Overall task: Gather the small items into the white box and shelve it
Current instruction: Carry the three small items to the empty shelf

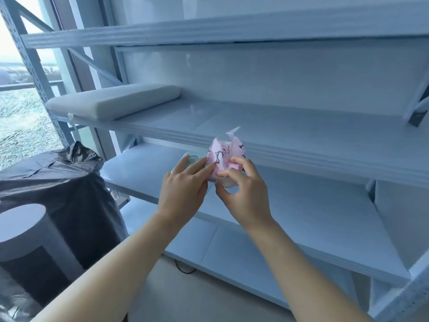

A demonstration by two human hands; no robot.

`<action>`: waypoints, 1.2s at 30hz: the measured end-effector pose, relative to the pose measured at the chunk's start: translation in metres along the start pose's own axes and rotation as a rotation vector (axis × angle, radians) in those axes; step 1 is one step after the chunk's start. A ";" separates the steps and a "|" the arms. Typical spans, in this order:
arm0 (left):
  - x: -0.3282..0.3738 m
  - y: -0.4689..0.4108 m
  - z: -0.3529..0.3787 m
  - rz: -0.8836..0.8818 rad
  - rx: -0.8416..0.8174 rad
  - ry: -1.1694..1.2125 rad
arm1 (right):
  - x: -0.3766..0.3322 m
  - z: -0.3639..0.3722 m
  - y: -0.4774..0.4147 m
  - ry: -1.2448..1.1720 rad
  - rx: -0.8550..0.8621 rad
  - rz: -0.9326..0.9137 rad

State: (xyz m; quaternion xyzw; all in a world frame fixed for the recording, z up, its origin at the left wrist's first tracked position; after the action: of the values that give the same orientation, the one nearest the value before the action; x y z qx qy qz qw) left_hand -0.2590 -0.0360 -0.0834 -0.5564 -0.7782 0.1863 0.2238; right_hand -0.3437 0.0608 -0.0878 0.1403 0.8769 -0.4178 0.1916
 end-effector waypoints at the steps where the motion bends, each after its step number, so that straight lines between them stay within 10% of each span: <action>1: -0.006 -0.012 0.004 0.002 0.012 0.003 | 0.007 0.004 -0.011 -0.004 0.001 -0.005; 20: -0.117 -0.283 0.122 0.263 0.089 0.117 | 0.175 0.082 -0.228 0.199 0.247 0.081; 36: -0.130 -0.361 0.227 0.280 -0.081 0.179 | 0.283 0.110 -0.273 0.235 0.067 0.263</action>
State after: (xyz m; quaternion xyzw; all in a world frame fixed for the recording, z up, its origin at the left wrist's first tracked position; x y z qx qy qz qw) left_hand -0.6314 -0.2815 -0.0954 -0.6823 -0.6769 0.1341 0.2415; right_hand -0.6819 -0.1685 -0.0938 0.3081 0.8529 -0.3990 0.1360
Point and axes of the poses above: each hand's wrist, its own y-axis away from the middle knuckle, its own z-axis out of the palm, x = y × z, the point moved 8 cm from there along -y, towards the middle knuckle, and after that the axes turned 13 degrees about -x, right-handed, at the moved point
